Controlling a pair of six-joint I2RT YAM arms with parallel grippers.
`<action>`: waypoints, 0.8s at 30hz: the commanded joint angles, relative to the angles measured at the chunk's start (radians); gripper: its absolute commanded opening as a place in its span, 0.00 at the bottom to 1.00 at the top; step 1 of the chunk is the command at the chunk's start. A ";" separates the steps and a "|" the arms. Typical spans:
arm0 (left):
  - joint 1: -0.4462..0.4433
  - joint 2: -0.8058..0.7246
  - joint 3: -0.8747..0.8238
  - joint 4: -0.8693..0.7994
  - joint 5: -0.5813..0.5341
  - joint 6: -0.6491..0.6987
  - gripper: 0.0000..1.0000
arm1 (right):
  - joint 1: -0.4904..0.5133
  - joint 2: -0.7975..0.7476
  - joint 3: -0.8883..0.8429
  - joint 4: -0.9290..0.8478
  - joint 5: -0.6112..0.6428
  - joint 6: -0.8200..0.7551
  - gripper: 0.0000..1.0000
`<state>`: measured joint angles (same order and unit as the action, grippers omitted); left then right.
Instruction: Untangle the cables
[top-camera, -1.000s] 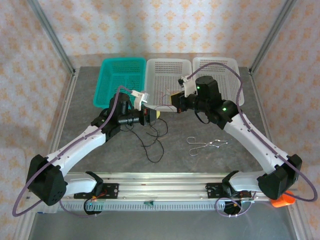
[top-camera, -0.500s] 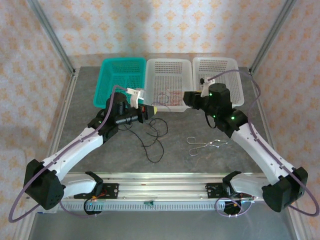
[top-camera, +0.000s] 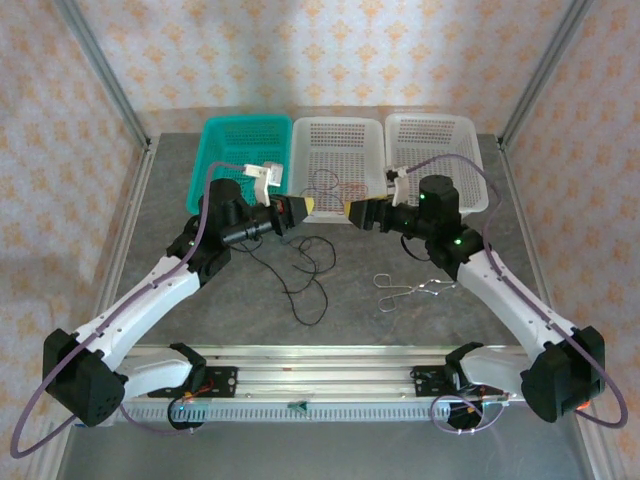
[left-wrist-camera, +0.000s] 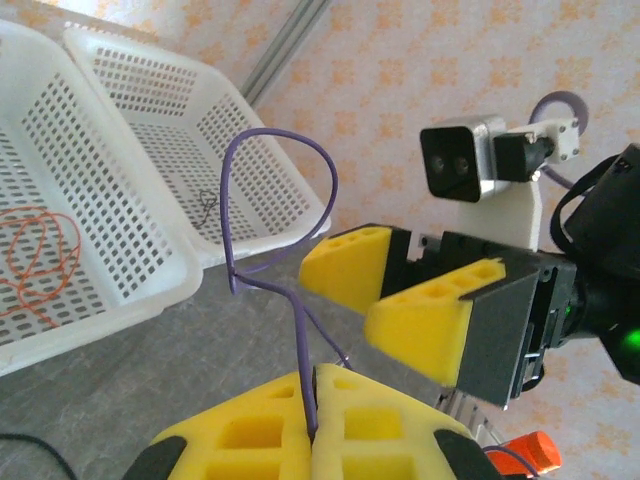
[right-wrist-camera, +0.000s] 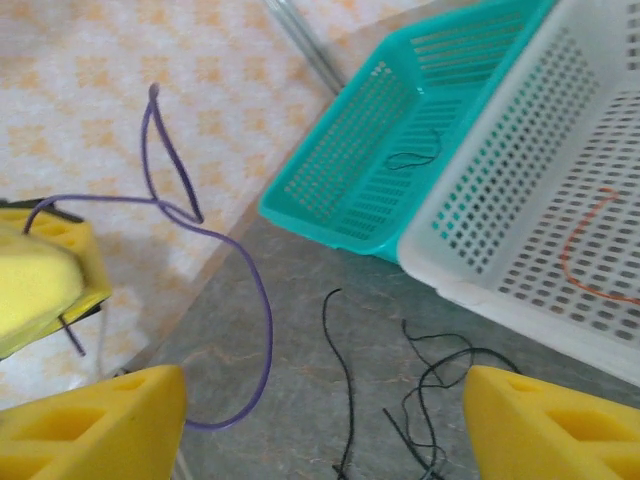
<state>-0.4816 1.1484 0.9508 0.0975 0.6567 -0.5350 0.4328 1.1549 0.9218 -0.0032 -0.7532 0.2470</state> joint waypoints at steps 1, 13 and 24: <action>0.009 -0.015 0.025 0.082 0.057 -0.038 0.00 | 0.015 0.008 0.000 0.079 -0.063 0.008 0.70; 0.003 -0.009 0.006 0.153 0.099 -0.085 0.00 | 0.074 0.121 0.055 0.094 -0.048 0.026 0.59; 0.008 -0.033 0.003 0.119 0.043 -0.061 0.00 | 0.090 0.092 0.046 0.038 0.209 0.033 0.00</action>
<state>-0.4816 1.1473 0.9508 0.1986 0.7208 -0.6048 0.5213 1.2842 0.9447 0.0486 -0.6708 0.2813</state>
